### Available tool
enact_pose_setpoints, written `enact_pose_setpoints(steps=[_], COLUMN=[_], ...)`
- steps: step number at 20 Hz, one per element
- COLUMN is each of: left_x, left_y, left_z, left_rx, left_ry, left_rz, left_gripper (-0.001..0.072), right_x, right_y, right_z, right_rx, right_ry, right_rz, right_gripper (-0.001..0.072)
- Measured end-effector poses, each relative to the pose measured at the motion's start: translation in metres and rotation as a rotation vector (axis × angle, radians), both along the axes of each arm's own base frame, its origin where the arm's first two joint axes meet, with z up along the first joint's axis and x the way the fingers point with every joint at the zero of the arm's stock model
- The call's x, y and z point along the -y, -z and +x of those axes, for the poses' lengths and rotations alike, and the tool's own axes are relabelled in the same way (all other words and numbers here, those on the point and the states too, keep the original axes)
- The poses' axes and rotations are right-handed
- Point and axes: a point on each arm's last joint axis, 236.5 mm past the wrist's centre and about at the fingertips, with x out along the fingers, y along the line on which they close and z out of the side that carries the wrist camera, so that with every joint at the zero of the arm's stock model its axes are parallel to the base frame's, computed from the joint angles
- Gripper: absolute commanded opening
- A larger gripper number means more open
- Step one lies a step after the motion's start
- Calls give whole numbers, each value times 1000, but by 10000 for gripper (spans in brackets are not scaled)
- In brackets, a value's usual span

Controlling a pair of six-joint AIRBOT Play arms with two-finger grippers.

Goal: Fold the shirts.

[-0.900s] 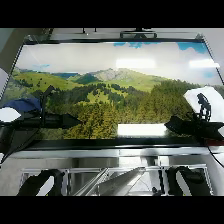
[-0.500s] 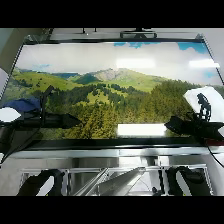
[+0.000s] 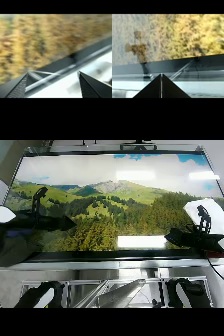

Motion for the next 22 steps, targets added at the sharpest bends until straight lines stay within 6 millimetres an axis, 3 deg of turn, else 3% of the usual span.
enact_pose_setpoints(steps=[4,6,10,14,18,22], left_x=[-49,-92,-202,-311,-365,-392], left_y=[-3,-5,-6,24,64,105], left_z=[36,55,75,60,65,71], left_rx=[1,10,-33,-156,-153,-152], left_ry=[-92,-170,-397,-630,-762,-805], left_rz=[209,363,584,616,422,315], left_gripper=[720,720,720,719,719,718], right_x=[0,0,1,2,3,3], right_y=[0,-1,-2,-2,-2,2], right_z=[0,2,5,6,11,14], right_rx=[2,6,18,24,35,18], right_ry=[1,4,10,14,24,28], right_rz=[0,-1,-2,-2,-2,3], right_gripper=[21,21,21,21,20,21])
